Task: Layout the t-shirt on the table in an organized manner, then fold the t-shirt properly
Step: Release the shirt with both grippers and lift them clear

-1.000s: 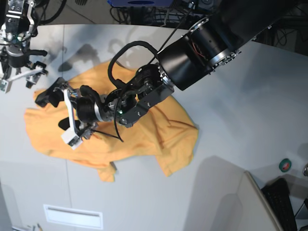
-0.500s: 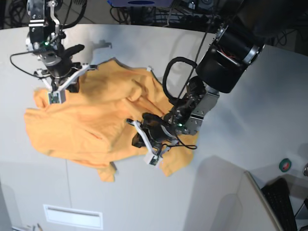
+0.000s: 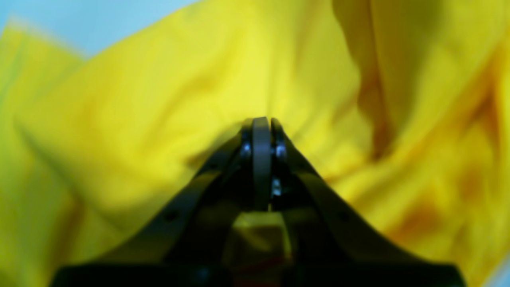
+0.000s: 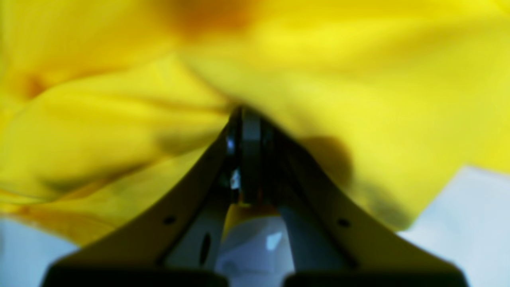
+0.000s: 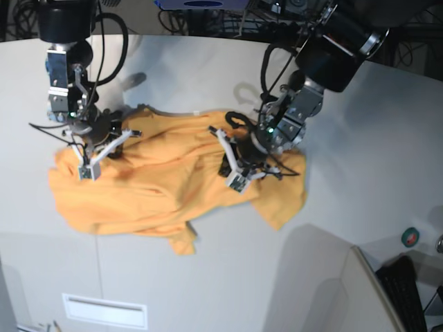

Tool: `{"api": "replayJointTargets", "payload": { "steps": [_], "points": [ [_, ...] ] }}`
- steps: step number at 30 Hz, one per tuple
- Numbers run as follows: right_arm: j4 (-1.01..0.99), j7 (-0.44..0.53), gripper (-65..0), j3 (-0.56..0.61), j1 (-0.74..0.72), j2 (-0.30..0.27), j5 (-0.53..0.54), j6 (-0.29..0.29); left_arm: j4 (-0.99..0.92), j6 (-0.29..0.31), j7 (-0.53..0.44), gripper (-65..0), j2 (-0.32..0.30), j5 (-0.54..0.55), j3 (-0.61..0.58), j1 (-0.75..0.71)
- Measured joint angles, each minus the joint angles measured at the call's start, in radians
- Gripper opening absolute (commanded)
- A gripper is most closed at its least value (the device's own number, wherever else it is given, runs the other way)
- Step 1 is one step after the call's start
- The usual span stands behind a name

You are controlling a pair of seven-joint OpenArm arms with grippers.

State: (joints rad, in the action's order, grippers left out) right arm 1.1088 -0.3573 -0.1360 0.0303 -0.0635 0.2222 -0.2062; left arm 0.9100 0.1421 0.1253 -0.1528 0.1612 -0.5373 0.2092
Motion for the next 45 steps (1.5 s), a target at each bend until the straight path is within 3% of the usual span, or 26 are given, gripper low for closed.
{"api": "replayJointTargets", "payload": {
  "steps": [4, 7, 9, 13, 16, 19, 22, 24, 25, 29, 31, 34, 35, 38, 40, 42, 44, 45],
  "points": [
    [-0.147, 0.013, -65.0, -0.015, -0.121, -0.051, 0.019, -0.021, 0.246, -0.016, 0.214, -65.0, -0.06, -0.026, 0.003, -0.118],
    [-0.23, -0.018, -65.0, -0.015, -0.214, -0.077, -0.013, 0.006, 0.367, -0.006, 0.286, -65.0, -0.058, -0.019, -0.004, -0.192],
    [-0.27, -0.036, -65.0, -0.015, -0.264, -0.092, -0.021, 0.016, 0.417, -0.004, 0.294, -65.0, -0.045, -0.022, 0.009, -0.219],
    [-0.303, -0.092, -65.0, -0.013, -0.331, -0.124, -0.053, 0.042, 0.445, -0.012, 0.324, -65.0, 0.056, -0.032, 0.093, -0.237],
    [-0.233, -0.108, -65.0, -0.018, -0.319, -0.153, -0.052, 0.042, 0.462, 0.001, 0.352, -65.0, 0.102, -0.024, 0.193, -0.238],
    [-0.044, -0.139, -65.0, -0.039, -0.234, -0.178, -0.055, 0.05, 0.506, -0.011, 0.383, -65.0, 0.074, -0.03, 0.315, -0.242],
    [0.169, -0.146, -65.0, -0.138, -0.095, -0.143, -0.042, 0.035, 0.552, -0.014, 0.384, -65.0, 0.025, -0.026, 0.429, -0.274],
    [0.272, -0.195, -65.0, -0.229, -0.017, -0.089, -0.051, 0.049, 0.566, -0.011, 0.382, -65.0, 0.013, 0.008, 0.527, -0.31],
    [0.315, -0.198, -58.8, -0.265, 0.024, -0.064, -0.05, 0.047, 0.566, -0.011, 0.385, -65.0, 0.011, 0.033, 0.581, -0.327],
    [0.355, -0.212, -22.5, -0.348, 0.073, 0.0, -0.05, 0.04, 0.552, -0.01, 0.388, -65.0, -0.036, 0.154, 0.766, -0.37],
    [0.306, -0.202, -18.6, -0.352, 0.061, 0.009, -0.045, 0.025, 0.543, -0.017, 0.383, -65.0, -0.084, 0.238, 0.816, -0.387],
    [0.169, -0.186, -23.1, -0.367, 0.012, 0.014, -0.046, -0.098, 0.539, -0.014, 0.381, -65.0, -0.126, 0.375, 0.846, -0.415],
    [0.121, -0.173, -24.0, -0.379, -0.007, 0.015, -0.046, -0.116, 0.539, -0.013, 0.381, -63.0, -0.133, 0.417, 0.846, -0.426],
    [0.025, -0.161, -25.2, -0.409, -0.06, 0.01, -0.049, -0.127, 0.54, -0.012, 0.385, -41.1, -0.151, 0.515, 0.84, -0.448],
    [0.01, -0.158, -25.4, -0.406, -0.071, 0.003, -0.048, -0.128, 0.538, -0.012, 0.384, -28.6, -0.163, 0.524, 0.836, -0.447],
    [0.011, -0.154, -27.8, -0.402, -0.068, 0.01, -0.05, -0.128, 0.538, -0.012, 0.381, -20.7, -0.157, 0.526, 0.835, -0.443],
    [0.016, -0.146, -39.0, -0.364, -0.06, 0.008, -0.049, -0.128, 0.538, -0.011, 0.381, -17.4, -0.148, 0.525, 0.832, -0.443],
    [0.026, -0.161, -48.5, -0.35, -0.057, 0.009, -0.05, -0.128, 0.538, -0.011, 0.381, -17.1, -0.142, 0.525, 0.833, -0.444]
  ]
}}
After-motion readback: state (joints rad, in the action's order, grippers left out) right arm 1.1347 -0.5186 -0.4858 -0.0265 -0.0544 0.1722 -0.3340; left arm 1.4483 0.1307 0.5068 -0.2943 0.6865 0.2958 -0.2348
